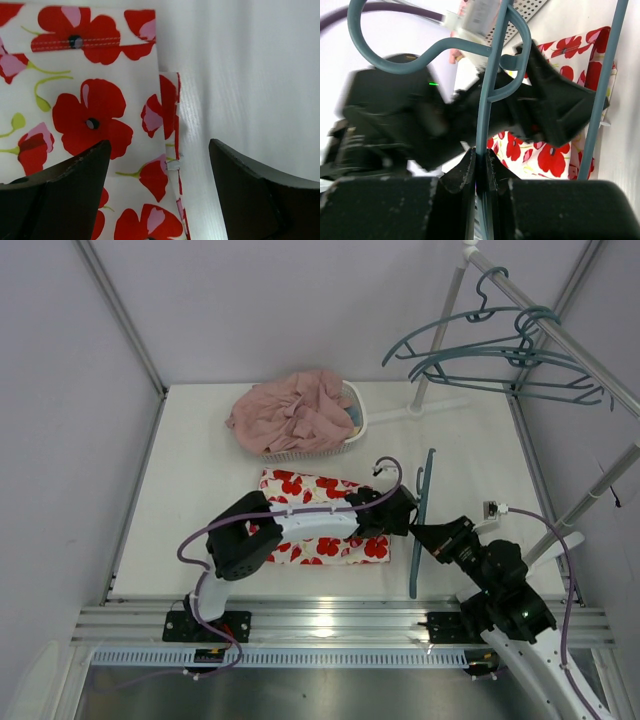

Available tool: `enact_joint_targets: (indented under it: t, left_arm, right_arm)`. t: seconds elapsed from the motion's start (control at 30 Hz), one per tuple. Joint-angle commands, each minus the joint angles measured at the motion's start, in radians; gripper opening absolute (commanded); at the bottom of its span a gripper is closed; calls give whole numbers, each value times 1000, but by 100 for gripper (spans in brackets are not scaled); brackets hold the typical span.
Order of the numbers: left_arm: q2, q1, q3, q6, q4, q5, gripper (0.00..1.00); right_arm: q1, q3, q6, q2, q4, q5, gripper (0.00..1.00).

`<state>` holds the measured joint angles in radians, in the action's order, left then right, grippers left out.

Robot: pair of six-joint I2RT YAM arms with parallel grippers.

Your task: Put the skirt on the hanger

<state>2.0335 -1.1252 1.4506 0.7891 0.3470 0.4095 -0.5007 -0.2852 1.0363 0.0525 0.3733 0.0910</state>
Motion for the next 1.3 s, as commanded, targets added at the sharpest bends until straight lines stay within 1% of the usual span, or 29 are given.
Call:
enact_joint_targets:
  t: [0.0,0.17,0.27,0.3,0.37,0.4,0.53,0.67,0.73,0.77,0.83,0.87,0.97,1.0,1.07,1.1,1.13,1.17,1.27]
  left_arm:
    - [51,-7,50,104,44,110,85]
    - [108,-7,45,168,70,109,85]
    - [82,4,-39,265,23,74,84]
    - [47,8,-123,318,9,71,83]
    - [10,25,-206,364,-11,78,82]
    - [-8,31,-225,384,-11,86,82]
    - [-113,64,-362,453,15,118,82]
    - [-209,94,-459,453,-5,117,83]
    - [-252,113,-495,437,19,127,83]
    - [-298,119,-519,427,30,135,83]
    - [-349,143,-558,372,40,153,85]
    - [-392,153,-593,290,18,153,84]
    - [-429,171,-601,147,-6,124,84]
    - [-441,171,-583,45,-5,117,84]
    - [-458,166,-558,-57,3,86,85]
    - [-476,166,-535,-150,16,77,85]
    - [-483,165,-509,-196,33,65,86]
    - [-489,165,-492,-268,81,66,85]
    - [-512,162,-446,-338,162,106,86]
  right_arm:
    - [2,-92,-4,-13,45,-16,0]
    - [1,-147,-42,-11,102,-46,0]
    - [2,-160,-44,-13,141,-74,0]
    - [1,-161,-44,-13,147,-77,0]
    - [2,-155,-36,-13,141,-74,0]
    - [2,-151,-33,-11,136,-68,0]
    - [2,-82,2,-13,67,-2,0]
    - [2,4,45,-10,-34,64,0]
    - [2,47,60,-10,-105,81,0]
    - [2,63,64,-6,-128,91,0]
    - [2,93,67,7,-209,105,0]
    - [2,125,67,15,-279,127,0]
    - [1,175,88,69,-373,156,0]
    - [-1,197,88,85,-443,167,0]
    - [-4,204,67,135,-468,167,0]
    - [-7,199,53,147,-479,161,0]
    - [-9,195,41,164,-481,155,0]
    - [-12,193,27,168,-488,148,0]
    - [-10,196,27,173,-507,131,0]
